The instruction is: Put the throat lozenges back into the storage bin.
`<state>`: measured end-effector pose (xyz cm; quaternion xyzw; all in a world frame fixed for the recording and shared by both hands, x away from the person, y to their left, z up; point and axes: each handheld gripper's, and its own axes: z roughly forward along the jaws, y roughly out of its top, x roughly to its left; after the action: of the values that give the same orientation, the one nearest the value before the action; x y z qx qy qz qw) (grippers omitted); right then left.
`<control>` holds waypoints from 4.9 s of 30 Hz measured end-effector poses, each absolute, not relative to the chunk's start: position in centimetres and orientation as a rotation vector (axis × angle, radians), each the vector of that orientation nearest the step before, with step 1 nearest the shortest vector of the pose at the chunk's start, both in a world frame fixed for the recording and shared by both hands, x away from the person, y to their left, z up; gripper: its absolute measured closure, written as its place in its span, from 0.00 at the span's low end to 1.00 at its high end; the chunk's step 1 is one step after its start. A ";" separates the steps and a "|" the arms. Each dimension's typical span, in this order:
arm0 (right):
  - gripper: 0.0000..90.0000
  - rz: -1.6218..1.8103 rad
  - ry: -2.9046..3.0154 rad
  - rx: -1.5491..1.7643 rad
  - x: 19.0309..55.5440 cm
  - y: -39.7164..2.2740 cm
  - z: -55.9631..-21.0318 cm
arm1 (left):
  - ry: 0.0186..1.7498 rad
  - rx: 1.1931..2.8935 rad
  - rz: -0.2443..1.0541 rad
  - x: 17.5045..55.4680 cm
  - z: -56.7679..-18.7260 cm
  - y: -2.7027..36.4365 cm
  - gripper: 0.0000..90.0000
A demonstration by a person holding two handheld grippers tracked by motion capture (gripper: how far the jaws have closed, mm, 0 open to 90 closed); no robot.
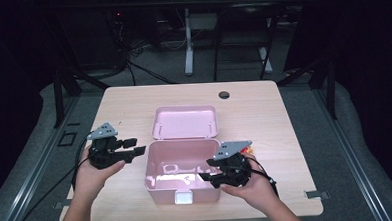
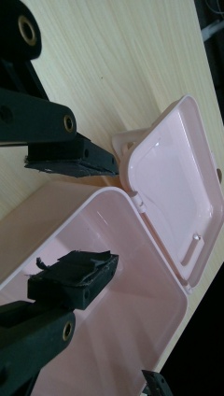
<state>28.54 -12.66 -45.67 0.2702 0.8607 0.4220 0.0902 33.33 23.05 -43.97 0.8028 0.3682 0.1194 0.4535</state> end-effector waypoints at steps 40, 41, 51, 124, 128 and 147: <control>0.35 1.132 2.462 1.045 32.5 -18.3 -45.4 | 0.957 2.036 0.281 33.0 -44.1 23.6 0.34; 0.34 1.129 2.458 1.044 32.6 -18.4 -45.5 | 0.959 2.032 0.284 33.0 -44.1 23.6 0.33; 0.31 1.050 2.466 1.075 33.7 -18.9 -46.0 | 0.953 2.037 0.287 33.0 -44.1 23.7 0.32; 0.22 0.799 2.371 1.441 39.9 -21.6 -55.8 | 0.986 2.026 0.277 33.4 -44.4 24.5 0.33; 0.22 0.789 2.388 1.439 39.5 -21.9 -55.7 | 0.985 2.029 0.274 33.4 -44.4 24.5 0.33; 0.27 0.732 2.459 1.393 36.8 -23.7 -54.9 | 0.985 2.030 0.274 33.5 -44.5 24.5 0.33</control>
<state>36.81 -23.68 -54.88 0.4742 0.8370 0.2493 0.1108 33.49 24.46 -44.52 0.8102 0.3933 0.1095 0.4206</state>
